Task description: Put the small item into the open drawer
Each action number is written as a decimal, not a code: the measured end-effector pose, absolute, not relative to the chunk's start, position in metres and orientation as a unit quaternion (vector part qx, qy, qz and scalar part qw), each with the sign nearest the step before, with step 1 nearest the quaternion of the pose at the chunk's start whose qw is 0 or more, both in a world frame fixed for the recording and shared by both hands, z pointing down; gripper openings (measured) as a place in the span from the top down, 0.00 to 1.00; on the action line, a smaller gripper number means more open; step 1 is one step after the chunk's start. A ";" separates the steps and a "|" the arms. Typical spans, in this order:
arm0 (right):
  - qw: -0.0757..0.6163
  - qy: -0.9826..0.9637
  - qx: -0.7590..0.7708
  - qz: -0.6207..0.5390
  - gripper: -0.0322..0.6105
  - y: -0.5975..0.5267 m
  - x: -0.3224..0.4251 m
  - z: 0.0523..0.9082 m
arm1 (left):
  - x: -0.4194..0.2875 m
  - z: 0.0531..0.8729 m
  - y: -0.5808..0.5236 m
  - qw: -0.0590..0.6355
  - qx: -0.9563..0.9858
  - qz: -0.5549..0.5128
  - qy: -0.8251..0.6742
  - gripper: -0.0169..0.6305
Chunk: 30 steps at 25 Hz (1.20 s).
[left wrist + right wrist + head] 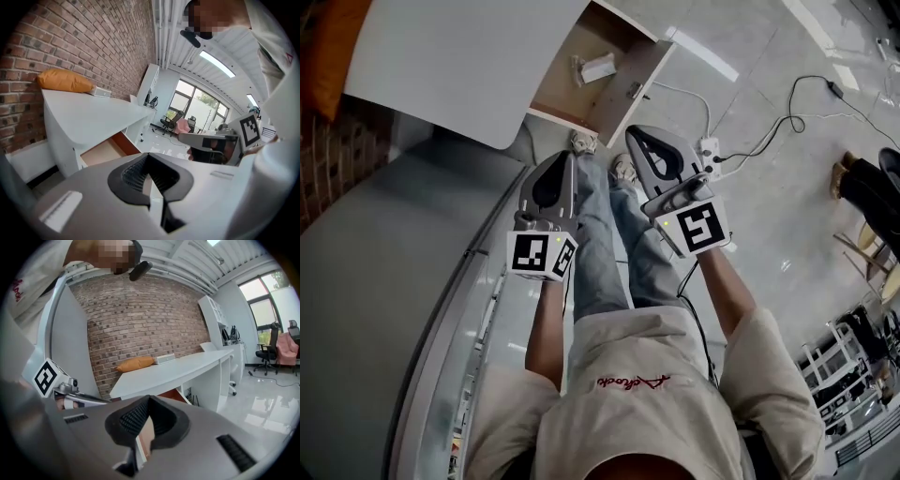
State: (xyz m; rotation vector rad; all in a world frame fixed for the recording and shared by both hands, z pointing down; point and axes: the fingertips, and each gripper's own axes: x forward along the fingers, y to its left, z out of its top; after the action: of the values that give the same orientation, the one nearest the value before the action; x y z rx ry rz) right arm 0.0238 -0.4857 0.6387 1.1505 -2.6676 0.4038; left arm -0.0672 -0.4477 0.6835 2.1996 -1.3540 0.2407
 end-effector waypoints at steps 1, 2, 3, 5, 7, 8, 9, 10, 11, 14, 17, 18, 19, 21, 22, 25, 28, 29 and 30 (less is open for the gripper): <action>0.101 -0.903 0.393 0.140 0.93 -0.482 0.025 0.633 | -0.067 0.674 -0.448 0.266 0.817 0.087 -0.504 0.96; 0.098 -0.901 0.398 0.142 0.93 -0.480 0.026 0.627 | -0.067 0.665 -0.449 0.260 0.819 0.083 -0.504 0.96; 0.095 -0.899 0.402 0.144 0.93 -0.478 0.029 0.621 | -0.067 0.656 -0.450 0.255 0.821 0.080 -0.504 0.96; 0.092 -0.894 0.411 0.151 0.93 -0.472 0.038 0.605 | -0.064 0.636 -0.447 0.251 0.822 0.077 -0.505 0.96; 0.091 -0.891 0.416 0.157 0.93 -0.465 0.046 0.588 | -0.060 0.616 -0.443 0.249 0.823 0.075 -0.506 0.96; 0.089 -0.890 0.418 0.157 0.93 -0.465 0.050 0.579 | -0.058 0.607 -0.444 0.245 0.824 0.074 -0.506 0.96; 0.086 -0.890 0.419 0.155 0.93 -0.465 0.053 0.571 | -0.057 0.597 -0.446 0.240 0.825 0.071 -0.507 0.96; 0.083 -0.891 0.421 0.151 0.93 -0.466 0.057 0.563 | -0.055 0.588 -0.448 0.235 0.826 0.067 -0.508 0.96; 0.081 -0.891 0.422 0.146 0.93 -0.466 0.060 0.554 | -0.053 0.579 -0.449 0.231 0.827 0.063 -0.509 0.96; 0.079 -0.889 0.429 0.135 0.93 -0.467 0.069 0.528 | -0.050 0.554 -0.453 0.215 0.830 0.057 -0.512 0.96; 0.074 -0.887 0.436 0.132 0.93 -0.468 0.073 0.508 | -0.052 0.535 -0.457 0.196 0.831 0.055 -0.518 0.96; 0.068 -0.889 0.436 0.125 0.93 -0.467 0.075 0.502 | -0.053 0.530 -0.457 0.191 0.831 0.056 -0.520 0.96; 0.064 -0.890 0.436 0.118 0.93 -0.467 0.077 0.496 | -0.053 0.524 -0.456 0.187 0.831 0.057 -0.521 0.96; 0.062 -0.889 0.440 0.109 0.93 -0.465 0.082 0.484 | -0.051 0.512 -0.452 0.178 0.831 0.060 -0.523 0.96; 0.062 -0.888 0.442 0.110 0.93 -0.462 0.084 0.480 | -0.050 0.507 -0.450 0.176 0.831 0.061 -0.524 0.96; 0.066 -0.887 0.443 0.111 0.93 -0.459 0.085 0.469 | -0.054 0.491 -0.447 0.165 0.832 0.060 -0.526 0.96; 0.069 -0.889 0.442 0.094 0.93 -0.464 0.085 0.455 | -0.059 0.476 -0.453 0.150 0.834 0.054 -0.529 0.96; 0.068 -0.890 0.442 0.089 0.93 -0.464 0.086 0.450 | -0.061 0.470 -0.453 0.145 0.834 0.053 -0.530 0.96; 0.067 -0.890 0.443 0.084 0.93 -0.463 0.086 0.445 | -0.063 0.464 -0.454 0.139 0.834 0.051 -0.531 0.96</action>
State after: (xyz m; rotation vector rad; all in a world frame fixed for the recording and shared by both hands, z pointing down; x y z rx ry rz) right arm 0.0862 -0.4632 0.4446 1.3354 -2.6817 0.2538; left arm -0.0630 -0.4535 0.4643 2.4113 -1.5350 0.1481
